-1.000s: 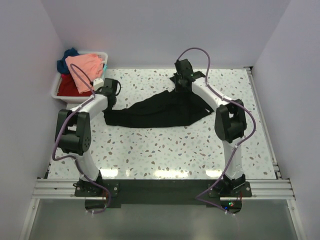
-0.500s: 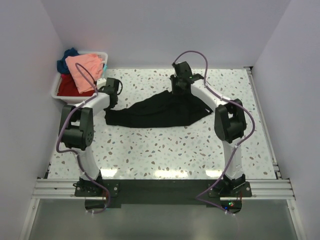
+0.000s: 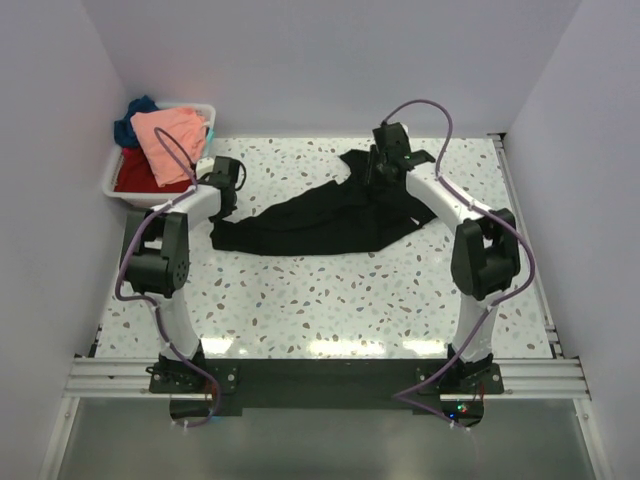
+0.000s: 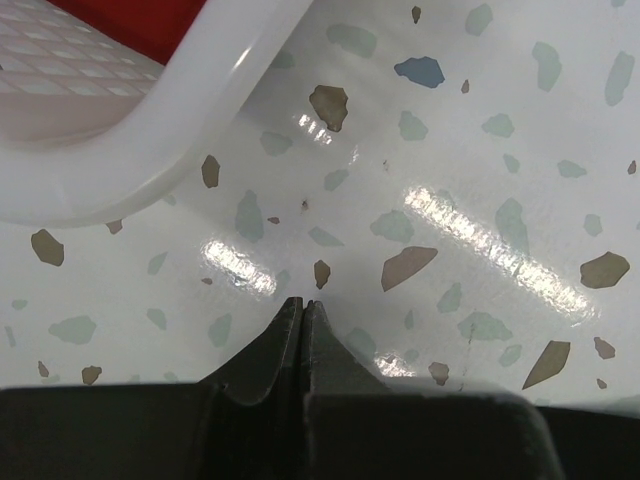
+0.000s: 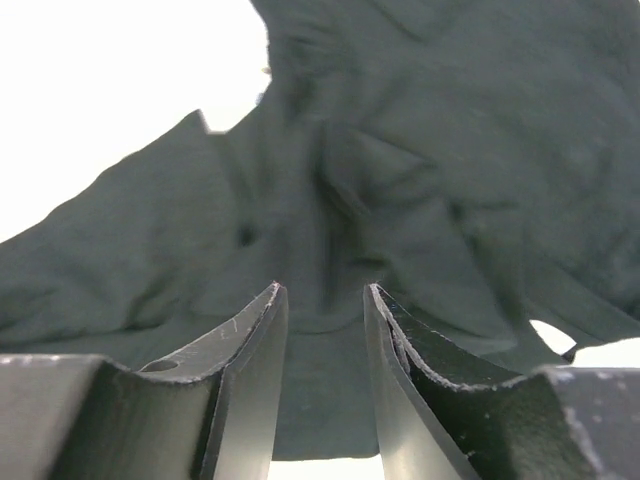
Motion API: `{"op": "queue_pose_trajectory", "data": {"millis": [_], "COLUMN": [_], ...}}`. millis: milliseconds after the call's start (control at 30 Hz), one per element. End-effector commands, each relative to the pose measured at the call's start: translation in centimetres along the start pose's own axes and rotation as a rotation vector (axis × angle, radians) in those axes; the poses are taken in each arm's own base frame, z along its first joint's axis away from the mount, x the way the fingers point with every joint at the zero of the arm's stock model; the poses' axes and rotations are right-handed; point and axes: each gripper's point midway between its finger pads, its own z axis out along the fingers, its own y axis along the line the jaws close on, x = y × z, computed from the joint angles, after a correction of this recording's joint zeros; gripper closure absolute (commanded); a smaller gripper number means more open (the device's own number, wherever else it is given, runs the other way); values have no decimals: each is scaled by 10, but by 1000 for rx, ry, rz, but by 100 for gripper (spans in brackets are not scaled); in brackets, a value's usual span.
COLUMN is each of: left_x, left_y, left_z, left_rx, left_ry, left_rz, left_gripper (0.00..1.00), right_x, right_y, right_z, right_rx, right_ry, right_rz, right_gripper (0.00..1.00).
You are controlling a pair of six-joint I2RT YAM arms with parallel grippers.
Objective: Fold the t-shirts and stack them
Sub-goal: Flatten the tshirt out
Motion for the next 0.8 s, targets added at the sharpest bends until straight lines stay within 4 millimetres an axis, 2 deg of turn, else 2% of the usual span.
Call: {"op": "queue_pose_trajectory", "data": {"millis": [0,133,233,433,600,767], "left_x": [-16,-16,-16,-14,-15,-16], "left_y": [-12,-11,-10,-10,-13,-14], "left_z": [-1,-1,-2,0,0,2], "left_rx": [36,32,29,30,33,33], "left_ry": [-39,-38,-39,-35,-36,-34], "left_rz": [-10,-7,-6,-1,-1,-1], "left_gripper": [100,100,100,100,100,100], "right_x": [2,7,7,14,11,13], "right_y": [-28,-31,-28,-32,-29,-26], "right_z": [21,36,47,64,66,71], "right_rx": [63,88,82,103,88,76], "right_ry": [24,57,63,98,92,112], "right_rz": [109,78,60,-9,-39,-57], "right_gripper": [61,78,81,77,69,65]}}
